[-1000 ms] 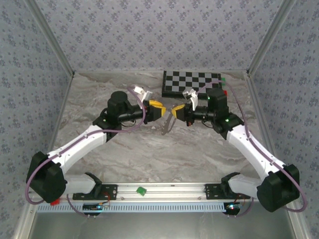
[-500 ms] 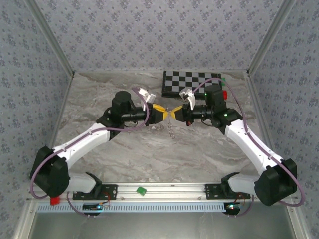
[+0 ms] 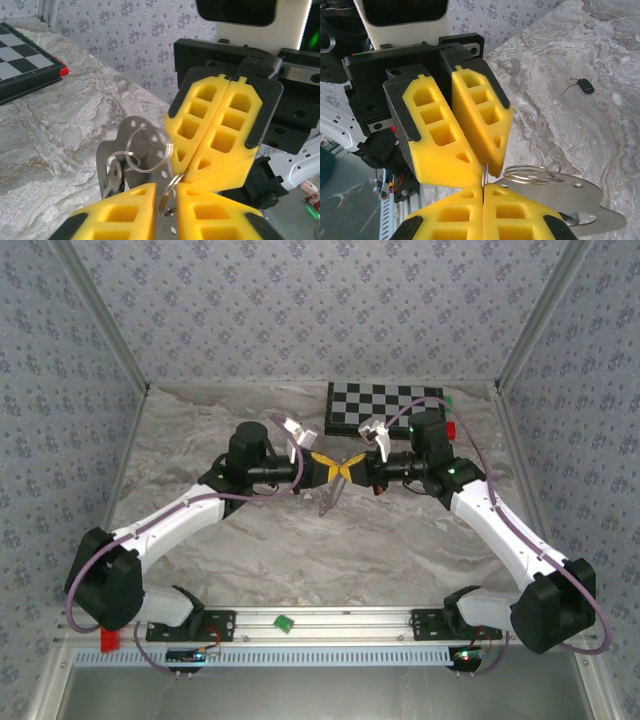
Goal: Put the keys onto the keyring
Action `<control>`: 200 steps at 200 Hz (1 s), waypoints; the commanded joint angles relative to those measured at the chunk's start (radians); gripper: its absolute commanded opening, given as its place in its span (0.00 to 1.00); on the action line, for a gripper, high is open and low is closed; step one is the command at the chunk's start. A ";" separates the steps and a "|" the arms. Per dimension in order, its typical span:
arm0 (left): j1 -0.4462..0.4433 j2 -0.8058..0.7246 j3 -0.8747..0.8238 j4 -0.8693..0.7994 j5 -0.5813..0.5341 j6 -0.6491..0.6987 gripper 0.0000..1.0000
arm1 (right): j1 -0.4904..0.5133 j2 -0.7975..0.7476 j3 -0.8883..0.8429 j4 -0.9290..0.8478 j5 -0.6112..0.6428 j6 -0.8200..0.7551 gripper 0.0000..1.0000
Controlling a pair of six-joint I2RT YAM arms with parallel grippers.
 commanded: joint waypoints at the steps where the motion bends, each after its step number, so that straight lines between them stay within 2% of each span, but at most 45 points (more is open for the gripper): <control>1: -0.001 0.002 0.044 0.010 0.016 0.010 0.09 | 0.008 0.004 0.031 -0.006 -0.031 -0.023 0.00; 10: -0.003 0.002 0.043 0.011 0.017 0.009 0.00 | 0.008 0.004 0.029 -0.004 -0.028 -0.024 0.00; 36: -0.012 -0.001 0.041 0.011 0.019 0.010 0.00 | 0.008 0.003 0.021 0.003 -0.012 -0.017 0.00; 46: -0.012 -0.002 0.037 0.019 0.015 0.002 0.00 | 0.006 -0.001 0.015 0.012 -0.003 -0.007 0.10; 62: -0.014 -0.004 0.013 0.076 0.005 -0.039 0.00 | -0.001 -0.013 -0.005 0.052 -0.005 0.023 0.13; 70: -0.015 -0.003 0.003 0.103 0.004 -0.060 0.00 | -0.009 -0.027 -0.024 0.088 -0.008 0.051 0.19; 82: -0.016 -0.002 -0.006 0.135 0.002 -0.089 0.00 | -0.023 -0.053 -0.067 0.177 -0.002 0.110 0.27; 110: -0.030 -0.012 -0.026 0.190 -0.038 -0.129 0.00 | -0.068 -0.112 -0.211 0.478 0.002 0.304 0.30; 154: -0.055 -0.043 -0.053 0.267 -0.135 -0.163 0.00 | -0.117 -0.104 -0.404 1.008 0.026 0.644 0.29; 200: -0.079 -0.047 -0.086 0.363 -0.233 -0.221 0.00 | -0.114 -0.040 -0.468 1.288 0.041 0.811 0.26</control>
